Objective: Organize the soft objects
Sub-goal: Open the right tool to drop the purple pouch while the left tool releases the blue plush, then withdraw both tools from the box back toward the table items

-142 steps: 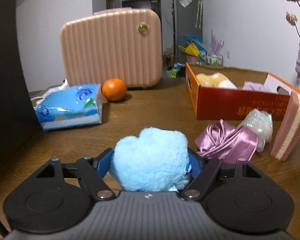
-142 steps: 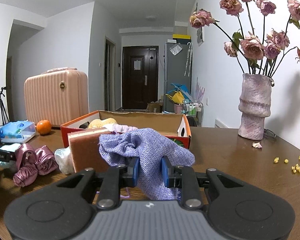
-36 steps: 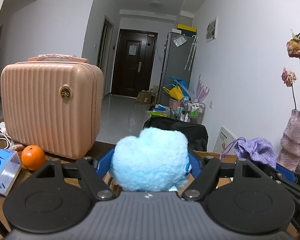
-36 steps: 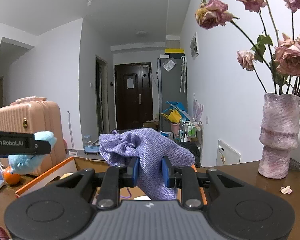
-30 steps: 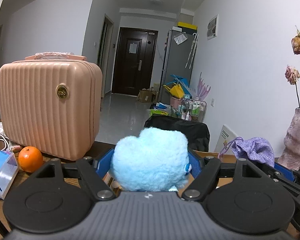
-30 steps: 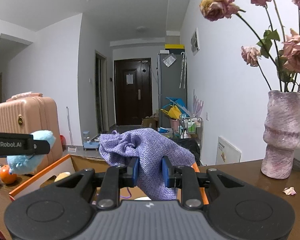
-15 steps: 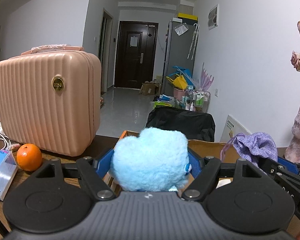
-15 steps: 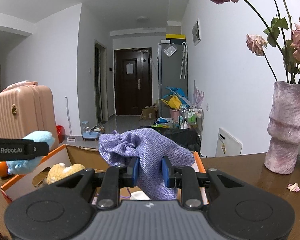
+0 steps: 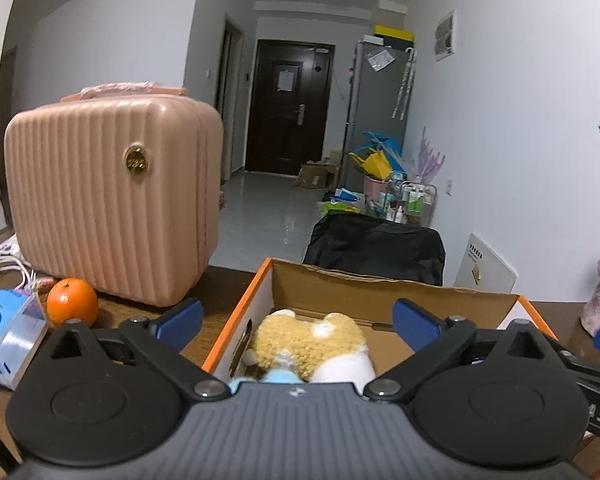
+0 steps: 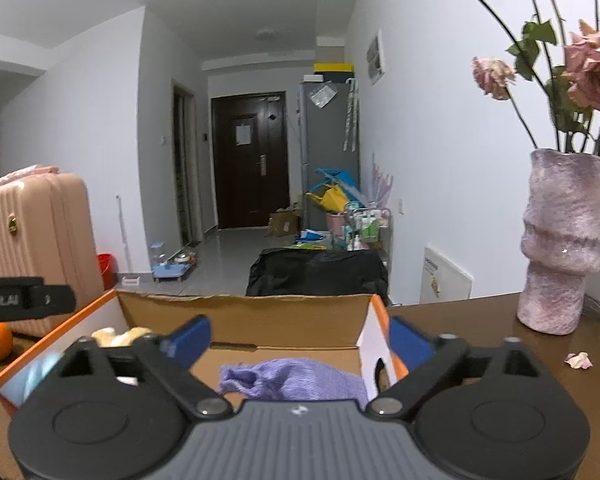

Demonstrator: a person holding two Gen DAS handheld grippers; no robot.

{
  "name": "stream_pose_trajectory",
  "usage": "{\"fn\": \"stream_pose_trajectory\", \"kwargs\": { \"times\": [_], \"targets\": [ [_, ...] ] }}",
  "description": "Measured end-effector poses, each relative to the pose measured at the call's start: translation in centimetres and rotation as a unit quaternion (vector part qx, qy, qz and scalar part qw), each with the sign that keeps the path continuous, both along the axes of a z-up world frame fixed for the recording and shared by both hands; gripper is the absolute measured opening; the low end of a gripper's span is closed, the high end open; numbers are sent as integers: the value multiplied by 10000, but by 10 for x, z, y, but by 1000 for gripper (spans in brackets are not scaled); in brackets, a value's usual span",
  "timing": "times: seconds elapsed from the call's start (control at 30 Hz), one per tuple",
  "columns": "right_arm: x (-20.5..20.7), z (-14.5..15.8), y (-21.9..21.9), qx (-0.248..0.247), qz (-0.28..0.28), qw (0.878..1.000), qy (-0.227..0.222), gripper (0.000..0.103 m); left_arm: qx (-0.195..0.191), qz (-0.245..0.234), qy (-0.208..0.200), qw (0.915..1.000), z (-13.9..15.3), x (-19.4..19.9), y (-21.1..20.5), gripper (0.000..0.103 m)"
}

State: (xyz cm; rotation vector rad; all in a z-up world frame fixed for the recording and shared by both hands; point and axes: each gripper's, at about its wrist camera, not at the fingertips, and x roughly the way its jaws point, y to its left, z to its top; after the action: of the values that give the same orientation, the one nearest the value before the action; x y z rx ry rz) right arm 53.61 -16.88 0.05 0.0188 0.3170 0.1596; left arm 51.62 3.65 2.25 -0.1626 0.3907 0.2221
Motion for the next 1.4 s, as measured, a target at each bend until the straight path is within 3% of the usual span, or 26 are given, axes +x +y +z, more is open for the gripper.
{"fn": "stream_pose_trajectory", "kwargs": {
  "times": [0.73, 1.4],
  "targets": [
    [-3, 2, -6, 133, -82, 9998, 141, 103, -102, 26, -7, 9999, 3, -8, 2, 103],
    [-62, 15, -19, -70, 179, 9998, -103, 103, 28, -227, -290, 9993, 14, -73, -2, 103]
  ]
}}
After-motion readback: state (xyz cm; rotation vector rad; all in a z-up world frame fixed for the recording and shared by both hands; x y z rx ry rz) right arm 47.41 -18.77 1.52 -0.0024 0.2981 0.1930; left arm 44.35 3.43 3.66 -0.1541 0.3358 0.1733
